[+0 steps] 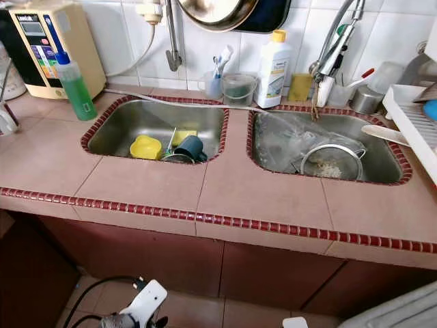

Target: Kitchen organization

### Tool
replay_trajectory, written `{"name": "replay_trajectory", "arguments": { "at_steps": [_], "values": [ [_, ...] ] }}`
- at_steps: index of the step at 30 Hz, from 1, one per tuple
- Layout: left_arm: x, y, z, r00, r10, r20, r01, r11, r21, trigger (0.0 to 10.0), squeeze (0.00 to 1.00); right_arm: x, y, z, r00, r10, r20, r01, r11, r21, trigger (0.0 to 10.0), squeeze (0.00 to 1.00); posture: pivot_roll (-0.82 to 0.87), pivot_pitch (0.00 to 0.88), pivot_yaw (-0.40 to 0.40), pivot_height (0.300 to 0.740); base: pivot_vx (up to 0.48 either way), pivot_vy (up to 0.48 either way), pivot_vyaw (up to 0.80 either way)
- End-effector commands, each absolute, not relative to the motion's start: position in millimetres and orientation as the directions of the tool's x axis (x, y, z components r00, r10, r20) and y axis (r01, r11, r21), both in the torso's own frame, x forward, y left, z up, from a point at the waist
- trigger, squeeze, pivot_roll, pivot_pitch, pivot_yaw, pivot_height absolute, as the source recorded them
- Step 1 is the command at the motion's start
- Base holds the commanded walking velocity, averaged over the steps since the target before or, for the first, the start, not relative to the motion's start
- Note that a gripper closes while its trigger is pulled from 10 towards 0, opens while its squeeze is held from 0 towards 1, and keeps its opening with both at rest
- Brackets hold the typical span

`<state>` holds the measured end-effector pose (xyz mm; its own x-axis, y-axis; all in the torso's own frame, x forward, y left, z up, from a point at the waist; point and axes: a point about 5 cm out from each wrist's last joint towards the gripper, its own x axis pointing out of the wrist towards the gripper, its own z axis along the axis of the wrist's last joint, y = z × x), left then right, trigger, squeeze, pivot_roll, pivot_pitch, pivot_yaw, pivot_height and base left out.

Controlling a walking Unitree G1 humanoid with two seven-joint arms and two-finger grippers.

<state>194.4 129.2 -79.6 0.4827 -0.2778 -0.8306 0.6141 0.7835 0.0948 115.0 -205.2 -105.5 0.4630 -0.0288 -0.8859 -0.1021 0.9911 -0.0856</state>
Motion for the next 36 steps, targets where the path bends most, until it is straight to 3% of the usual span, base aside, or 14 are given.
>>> {"name": "replay_trajectory", "arguments": {
  "at_steps": [1,36],
  "values": [
    [196.2,129.6,-78.8,0.481,-0.277,-0.832,0.616,0.782,0.096,10.0,0.00,99.4,-191.4,-112.4,0.401,0.012,-0.916,-0.118,0.992,-0.039,10.0,0.00,-0.19,0.000,0.015,0.740,0.000,0.000,0.00],
    [183.8,141.3,-84.9,0.459,-0.257,-0.850,0.610,0.787,0.091,10.0,0.00,98.9,-191.5,-112.6,0.400,0.001,-0.916,-0.103,0.994,-0.044,10.0,0.00,-0.18,0.000,0.015,0.740,0.000,0.000,0.00]
  ]
}}
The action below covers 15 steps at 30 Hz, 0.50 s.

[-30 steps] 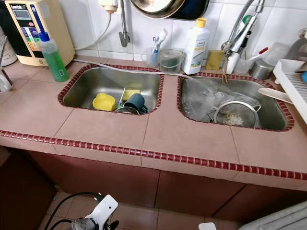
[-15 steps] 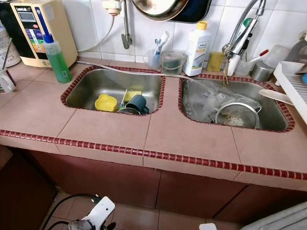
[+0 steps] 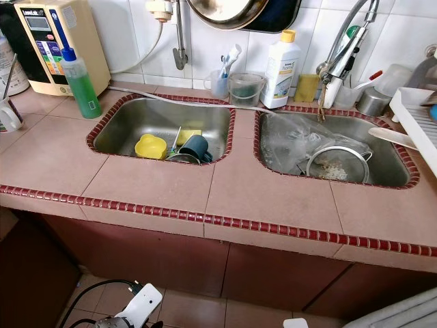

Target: Kitchen organization

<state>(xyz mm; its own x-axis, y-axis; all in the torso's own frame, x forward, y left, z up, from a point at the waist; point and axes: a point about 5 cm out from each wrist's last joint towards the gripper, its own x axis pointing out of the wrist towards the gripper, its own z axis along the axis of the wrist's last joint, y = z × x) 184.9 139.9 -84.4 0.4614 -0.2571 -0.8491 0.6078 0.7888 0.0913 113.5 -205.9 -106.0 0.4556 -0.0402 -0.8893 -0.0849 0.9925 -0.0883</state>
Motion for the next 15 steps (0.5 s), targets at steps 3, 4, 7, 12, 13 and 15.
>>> {"name": "replay_trajectory", "arguments": {
  "at_steps": [3,4,7,12,13,15],
  "values": [
    [183.8,141.3,-84.9,0.459,-0.257,-0.850,0.610,0.787,0.091,10.0,0.00,98.9,-191.5,-112.6,0.400,0.001,-0.916,-0.103,0.994,-0.044,10.0,0.00,-0.18,0.000,0.015,0.740,0.000,0.000,0.00],
    [183.8,141.3,-84.9,0.459,-0.257,-0.850,0.610,0.787,0.091,10.0,0.00,98.9,-191.5,-112.6,0.400,0.001,-0.916,-0.103,0.994,-0.044,10.0,0.00,-0.18,0.000,0.015,0.740,0.000,0.000,0.00],
    [183.8,141.3,-84.9,0.459,-0.257,-0.850,0.610,0.787,0.091,10.0,0.00,98.9,-191.5,-112.6,0.400,0.001,-0.916,-0.103,0.994,-0.044,10.0,0.00,-0.18,0.000,0.015,0.740,0.000,0.000,0.00],
    [183.8,141.3,-84.9,0.459,-0.257,-0.850,0.610,0.787,0.091,10.0,0.00,98.9,-191.5,-112.6,0.400,0.001,-0.916,-0.103,0.994,-0.044,10.0,0.00,-0.18,0.000,0.015,0.740,0.000,0.000,0.00],
    [183.8,141.3,-84.9,0.459,-0.257,-0.850,0.610,0.787,0.091,10.0,0.00,98.9,-191.5,-112.6,0.400,0.001,-0.916,-0.103,0.994,-0.044,10.0,0.00,-0.18,0.000,0.015,0.740,0.000,0.000,0.00],
    [183.8,141.3,-84.9,0.459,-0.257,-0.850,0.610,0.787,0.091,10.0,0.00,98.9,-191.5,-112.6,0.400,0.001,-0.916,-0.103,0.994,-0.044,10.0,0.00,-0.18,0.000,0.015,0.740,0.000,0.000,0.00]
  ]
}}
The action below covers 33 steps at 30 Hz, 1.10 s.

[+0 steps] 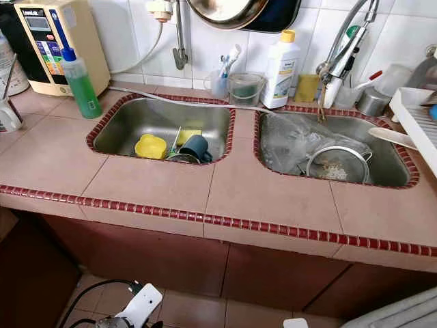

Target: Kitchen organization

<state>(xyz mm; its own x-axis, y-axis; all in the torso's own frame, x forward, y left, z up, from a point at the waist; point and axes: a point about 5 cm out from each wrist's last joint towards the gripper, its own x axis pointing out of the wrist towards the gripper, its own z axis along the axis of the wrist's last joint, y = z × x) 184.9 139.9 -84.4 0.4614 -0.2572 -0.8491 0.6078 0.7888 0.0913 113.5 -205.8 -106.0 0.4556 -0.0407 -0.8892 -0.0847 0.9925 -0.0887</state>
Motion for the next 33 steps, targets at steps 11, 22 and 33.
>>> {"name": "replay_trajectory", "arguments": {
  "at_steps": [11,22,33],
  "values": [
    [173.5,146.2,-90.6,0.438,-0.205,-0.875,0.609,0.784,0.122,10.0,0.00,98.0,-189.0,-113.0,0.405,0.009,-0.914,-0.071,0.997,-0.022,10.0,0.00,-0.19,0.000,0.025,0.740,0.000,0.000,0.00],
    [173.3,146.1,-90.8,0.435,-0.205,-0.877,0.614,0.780,0.122,10.0,0.00,97.1,-189.7,-113.1,0.403,0.008,-0.915,-0.071,0.997,-0.023,10.0,0.00,-0.19,0.000,0.024,0.740,0.000,0.000,0.00],
    [169.5,146.7,-92.6,0.426,-0.198,-0.883,0.614,0.780,0.121,10.0,0.00,97.5,-189.1,-113.1,0.402,0.009,-0.915,-0.077,0.997,-0.024,10.0,0.00,-0.19,0.000,0.023,0.740,0.000,0.000,0.00]
  ]
}}
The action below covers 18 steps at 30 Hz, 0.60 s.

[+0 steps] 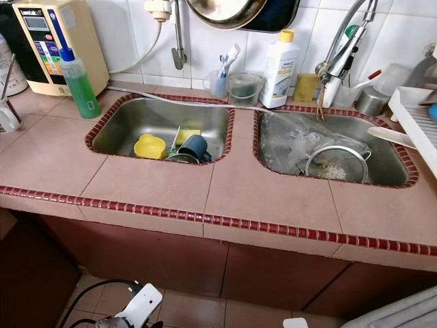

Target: Kitchen organization

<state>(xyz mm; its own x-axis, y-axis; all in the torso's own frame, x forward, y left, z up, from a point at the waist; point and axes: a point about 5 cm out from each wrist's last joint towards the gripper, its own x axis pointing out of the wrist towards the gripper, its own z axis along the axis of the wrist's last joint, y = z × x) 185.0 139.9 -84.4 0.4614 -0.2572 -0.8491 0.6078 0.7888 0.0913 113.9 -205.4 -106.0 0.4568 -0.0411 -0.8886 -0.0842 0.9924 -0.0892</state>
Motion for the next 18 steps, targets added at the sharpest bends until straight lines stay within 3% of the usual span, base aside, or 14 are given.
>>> {"name": "replay_trajectory", "arguments": {
  "at_steps": [1,18],
  "values": [
    [169.2,146.8,-92.7,0.425,-0.197,-0.883,0.613,0.781,0.121,10.0,0.00,97.6,-189.1,-113.1,0.402,0.009,-0.915,-0.077,0.997,-0.024,10.0,0.00,-0.19,0.000,0.022,0.740,0.000,0.000,0.00],
    [165.3,148.5,-94.5,0.413,-0.191,-0.891,0.610,0.784,0.115,10.0,0.00,99.1,-188.3,-112.8,0.407,0.014,-0.913,-0.071,0.997,-0.016,10.0,0.00,-0.19,0.000,0.026,0.740,0.000,0.000,0.00]
  ]
}}
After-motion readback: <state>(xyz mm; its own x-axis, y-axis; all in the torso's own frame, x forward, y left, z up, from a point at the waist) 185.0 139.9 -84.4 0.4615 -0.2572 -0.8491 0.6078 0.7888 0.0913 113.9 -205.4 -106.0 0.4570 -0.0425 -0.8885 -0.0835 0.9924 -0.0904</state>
